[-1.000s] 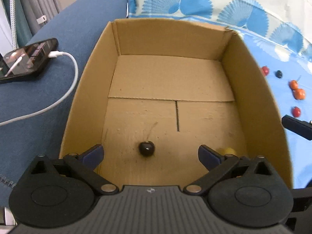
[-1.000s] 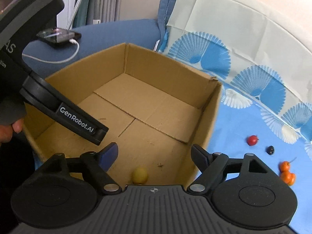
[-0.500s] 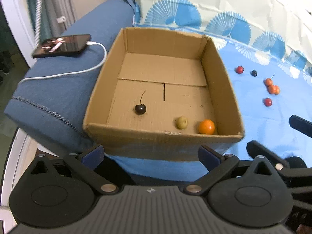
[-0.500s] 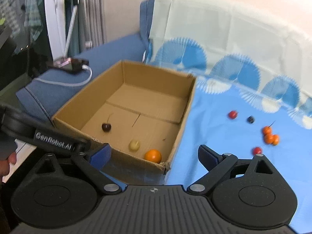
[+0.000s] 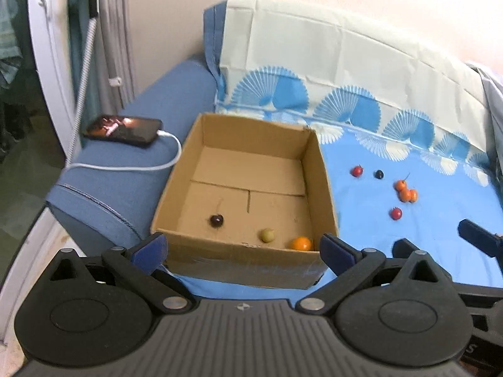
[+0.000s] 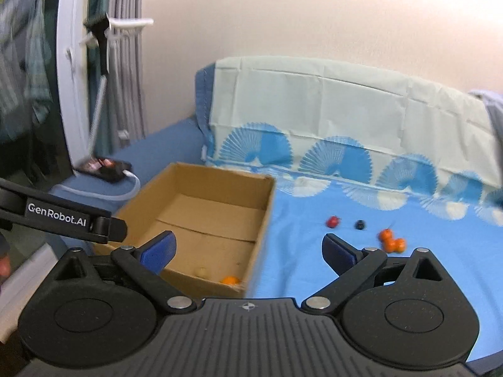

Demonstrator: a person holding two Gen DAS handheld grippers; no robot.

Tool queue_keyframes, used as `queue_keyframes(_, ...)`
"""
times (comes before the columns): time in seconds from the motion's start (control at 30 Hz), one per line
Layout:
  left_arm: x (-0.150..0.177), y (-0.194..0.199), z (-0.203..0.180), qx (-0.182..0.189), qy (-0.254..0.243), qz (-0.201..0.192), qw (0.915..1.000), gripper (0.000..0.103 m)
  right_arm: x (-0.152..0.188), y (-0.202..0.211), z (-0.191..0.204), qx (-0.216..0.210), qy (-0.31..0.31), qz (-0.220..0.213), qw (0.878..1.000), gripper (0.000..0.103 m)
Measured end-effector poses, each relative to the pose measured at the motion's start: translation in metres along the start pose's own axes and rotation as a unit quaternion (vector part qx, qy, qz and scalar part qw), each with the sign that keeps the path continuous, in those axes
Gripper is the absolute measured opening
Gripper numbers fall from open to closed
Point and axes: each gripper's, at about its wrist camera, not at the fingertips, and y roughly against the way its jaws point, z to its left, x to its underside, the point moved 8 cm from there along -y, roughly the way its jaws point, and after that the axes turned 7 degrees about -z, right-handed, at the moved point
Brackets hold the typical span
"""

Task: Organize fruits
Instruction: 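Withdraw both grippers and move back toward the remaining fruits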

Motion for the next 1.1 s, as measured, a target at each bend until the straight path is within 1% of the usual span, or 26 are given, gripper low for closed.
queue_keyframes(0.07,-0.006,0.010,-0.001,-0.005,-0.012,-0.007,0.9999,0.103,-0.003,0.002,0.004,-0.008,-0.008,-0.004,1.000,0.099)
queue_keyframes(0.13,-0.012,0.020,-0.002,-0.017,-0.017,-0.017,0.9996,0.103,-0.008,0.011,0.006,-0.019,-0.011,-0.022,1.000,0.099)
queue_keyframes(0.2,-0.014,0.026,-0.006,-0.021,-0.028,-0.022,0.9992,0.103,-0.007,0.022,0.002,-0.024,-0.012,-0.038,0.999,0.102)
queue_keyframes(0.3,-0.008,0.032,-0.016,-0.022,-0.033,-0.021,0.9990,0.103,-0.001,0.030,-0.004,-0.037,-0.011,-0.031,0.999,0.102)
queue_keyframes(0.37,-0.002,0.035,-0.024,-0.014,-0.034,-0.014,0.9992,0.103,0.000,0.035,-0.007,-0.038,-0.017,-0.034,0.999,0.102)
queue_keyframes(0.43,0.000,0.039,-0.026,-0.022,-0.035,-0.019,0.9990,0.103,-0.001,0.039,-0.009,-0.037,-0.019,-0.037,0.998,0.102)
queue_keyframes(0.53,-0.002,0.040,-0.026,-0.021,-0.041,-0.015,0.9988,0.103,-0.001,0.042,-0.009,-0.039,-0.024,-0.044,0.998,0.102)
queue_keyframes(0.6,-0.001,0.042,-0.025,-0.027,-0.043,-0.016,0.9985,0.103,-0.001,0.044,-0.010,-0.039,-0.025,-0.048,0.998,0.102)
queue_keyframes(0.87,0.004,0.029,-0.024,-0.038,-0.051,-0.001,0.9980,0.103,0.004,0.038,-0.017,-0.037,-0.032,-0.041,0.998,0.102)
queue_keyframes(1.1,0.009,0.006,-0.026,-0.042,-0.058,0.022,0.9972,0.103,0.010,0.027,-0.026,-0.027,-0.043,-0.031,0.998,0.102)
